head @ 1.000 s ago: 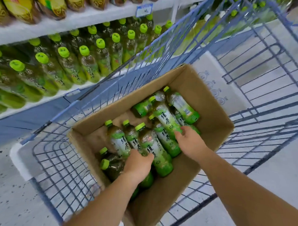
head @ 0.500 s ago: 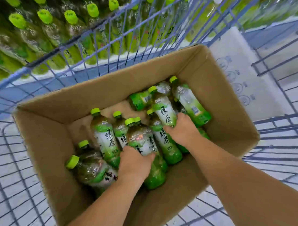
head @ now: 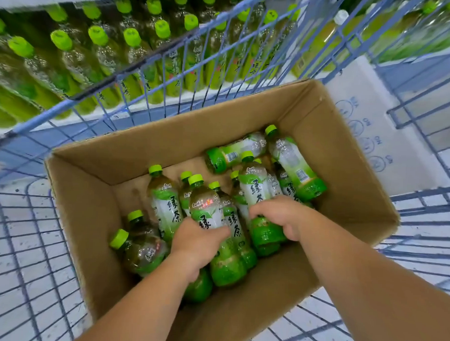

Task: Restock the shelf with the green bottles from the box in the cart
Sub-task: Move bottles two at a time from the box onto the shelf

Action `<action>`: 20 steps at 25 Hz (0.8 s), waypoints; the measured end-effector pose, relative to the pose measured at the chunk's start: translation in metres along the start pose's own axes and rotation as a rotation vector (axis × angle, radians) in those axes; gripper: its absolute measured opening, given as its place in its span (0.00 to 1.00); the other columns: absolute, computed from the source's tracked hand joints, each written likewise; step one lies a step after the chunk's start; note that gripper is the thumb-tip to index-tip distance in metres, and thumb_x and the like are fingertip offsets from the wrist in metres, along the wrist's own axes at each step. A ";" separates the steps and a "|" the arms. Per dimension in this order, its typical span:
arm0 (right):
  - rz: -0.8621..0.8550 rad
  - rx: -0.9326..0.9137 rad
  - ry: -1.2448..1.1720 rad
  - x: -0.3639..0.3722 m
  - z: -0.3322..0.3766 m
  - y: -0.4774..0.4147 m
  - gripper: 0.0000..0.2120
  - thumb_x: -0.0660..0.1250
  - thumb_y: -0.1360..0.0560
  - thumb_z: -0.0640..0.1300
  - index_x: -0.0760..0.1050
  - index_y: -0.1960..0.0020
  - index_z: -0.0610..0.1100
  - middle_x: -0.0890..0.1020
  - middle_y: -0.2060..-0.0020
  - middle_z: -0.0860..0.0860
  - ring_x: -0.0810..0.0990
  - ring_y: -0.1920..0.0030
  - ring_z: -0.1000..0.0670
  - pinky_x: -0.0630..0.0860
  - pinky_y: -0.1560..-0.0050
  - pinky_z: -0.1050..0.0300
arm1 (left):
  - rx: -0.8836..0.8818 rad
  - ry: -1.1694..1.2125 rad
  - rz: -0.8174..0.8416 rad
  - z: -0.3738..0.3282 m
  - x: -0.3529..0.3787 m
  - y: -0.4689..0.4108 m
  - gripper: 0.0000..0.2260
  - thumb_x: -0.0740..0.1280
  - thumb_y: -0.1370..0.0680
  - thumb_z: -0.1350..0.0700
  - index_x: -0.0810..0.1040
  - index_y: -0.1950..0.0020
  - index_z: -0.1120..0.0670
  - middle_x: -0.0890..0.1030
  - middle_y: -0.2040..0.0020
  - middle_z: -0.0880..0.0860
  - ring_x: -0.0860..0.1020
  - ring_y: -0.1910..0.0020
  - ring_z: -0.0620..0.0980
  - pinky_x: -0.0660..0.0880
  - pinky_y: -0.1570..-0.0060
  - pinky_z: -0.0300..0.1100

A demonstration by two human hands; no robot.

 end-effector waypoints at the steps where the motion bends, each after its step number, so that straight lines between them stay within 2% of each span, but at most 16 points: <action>1: 0.008 0.005 -0.002 0.003 -0.004 0.007 0.44 0.75 0.43 0.43 0.66 0.29 0.37 0.76 0.36 0.39 0.77 0.38 0.38 0.75 0.36 0.40 | 0.023 0.018 0.002 -0.001 -0.007 0.003 0.13 0.79 0.35 0.47 0.80 0.58 0.51 0.83 0.64 0.48 0.80 0.64 0.48 0.75 0.65 0.40; 4: -0.011 -0.011 -0.014 0.004 -0.008 0.026 0.43 0.74 0.39 0.43 0.64 0.27 0.37 0.74 0.33 0.40 0.74 0.36 0.40 0.73 0.37 0.46 | 0.055 -0.001 0.035 -0.007 -0.028 0.012 0.17 0.77 0.37 0.48 0.80 0.52 0.52 0.84 0.59 0.51 0.81 0.60 0.50 0.76 0.64 0.42; 6: -0.027 -0.016 -0.054 0.008 -0.009 0.042 0.43 0.75 0.38 0.43 0.62 0.26 0.38 0.73 0.34 0.42 0.73 0.36 0.41 0.71 0.38 0.48 | 0.084 -0.012 0.068 -0.013 -0.044 0.019 0.20 0.74 0.40 0.47 0.80 0.52 0.54 0.84 0.60 0.52 0.82 0.61 0.51 0.75 0.65 0.42; 9: -0.074 -0.057 -0.105 0.017 -0.001 0.074 0.42 0.74 0.37 0.45 0.63 0.27 0.39 0.73 0.40 0.45 0.72 0.40 0.43 0.68 0.42 0.49 | 0.116 0.007 0.095 -0.020 -0.067 0.035 0.14 0.73 0.39 0.47 0.75 0.62 0.54 0.79 0.71 0.48 0.77 0.74 0.45 0.69 0.74 0.37; 11: -0.096 -0.094 -0.127 0.026 0.007 0.100 0.42 0.74 0.43 0.47 0.68 0.31 0.40 0.77 0.38 0.43 0.76 0.40 0.42 0.72 0.39 0.47 | 0.149 0.016 0.116 -0.030 -0.085 0.050 0.10 0.74 0.37 0.49 0.76 0.65 0.51 0.76 0.74 0.46 0.73 0.79 0.42 0.65 0.80 0.33; 14: -0.139 -0.161 -0.139 0.042 0.027 0.150 0.30 0.74 0.43 0.46 0.75 0.41 0.42 0.81 0.46 0.44 0.80 0.47 0.43 0.78 0.42 0.42 | 0.218 -0.001 0.140 -0.044 -0.118 0.082 0.12 0.75 0.39 0.50 0.81 0.60 0.55 0.83 0.66 0.49 0.81 0.68 0.45 0.73 0.71 0.38; 15: -0.150 -0.177 -0.128 0.047 0.033 0.169 0.28 0.74 0.41 0.47 0.74 0.42 0.43 0.81 0.47 0.45 0.80 0.48 0.44 0.78 0.43 0.44 | 0.220 0.000 0.136 -0.046 -0.131 0.097 0.16 0.75 0.40 0.49 0.82 0.57 0.55 0.84 0.63 0.52 0.83 0.64 0.49 0.74 0.68 0.41; 17: -0.158 -0.194 -0.117 0.061 0.044 0.207 0.29 0.74 0.39 0.48 0.72 0.41 0.42 0.79 0.45 0.47 0.79 0.47 0.45 0.77 0.43 0.45 | 0.220 0.016 0.113 -0.045 -0.159 0.124 0.19 0.75 0.39 0.48 0.81 0.53 0.57 0.83 0.61 0.55 0.82 0.64 0.51 0.74 0.67 0.44; 20: -0.147 -0.265 -0.141 0.083 0.065 0.259 0.25 0.74 0.38 0.47 0.77 0.43 0.44 0.83 0.46 0.47 0.81 0.46 0.44 0.77 0.40 0.41 | 0.272 0.048 0.084 -0.043 -0.204 0.155 0.16 0.75 0.39 0.49 0.83 0.55 0.54 0.85 0.62 0.53 0.84 0.61 0.51 0.80 0.60 0.45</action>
Point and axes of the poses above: each hand's wrist, its own y-axis away from the middle knuckle, its own x-axis out of the palm, z = x × y, the point moved 6 cm from there along -y, towards the middle knuckle
